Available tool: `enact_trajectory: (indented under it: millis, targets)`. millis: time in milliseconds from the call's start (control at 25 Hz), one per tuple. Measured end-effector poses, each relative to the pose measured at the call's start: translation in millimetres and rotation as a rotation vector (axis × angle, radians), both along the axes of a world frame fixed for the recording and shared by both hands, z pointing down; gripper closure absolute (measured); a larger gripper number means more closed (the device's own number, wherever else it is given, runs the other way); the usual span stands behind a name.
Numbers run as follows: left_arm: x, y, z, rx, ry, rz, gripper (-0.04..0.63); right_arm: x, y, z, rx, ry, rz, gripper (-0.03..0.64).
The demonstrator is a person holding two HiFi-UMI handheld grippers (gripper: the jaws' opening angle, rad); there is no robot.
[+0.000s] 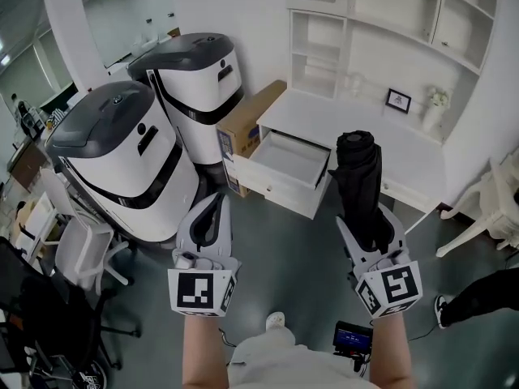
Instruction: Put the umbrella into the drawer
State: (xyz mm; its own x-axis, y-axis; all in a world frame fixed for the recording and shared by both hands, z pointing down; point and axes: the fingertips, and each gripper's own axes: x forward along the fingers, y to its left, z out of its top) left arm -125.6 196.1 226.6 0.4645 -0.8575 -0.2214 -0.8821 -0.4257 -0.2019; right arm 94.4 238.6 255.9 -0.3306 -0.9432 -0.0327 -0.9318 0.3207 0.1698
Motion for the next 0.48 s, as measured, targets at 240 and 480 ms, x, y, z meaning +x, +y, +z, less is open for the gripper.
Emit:
enact_trajectory:
  millis: [240,480]
  targets:
    - [-14.1,-60.4,6.0,-0.018,0.021,0.011,0.588,-9.1,-59.4,6.0,-0.017,0.000,0.027,0.356]
    - [-23.7,-94.3,14.4,-0.043,0.030,0.006,0.588,-12.1,-89.8,17.0,-0.058,0.003,0.035,0.356]
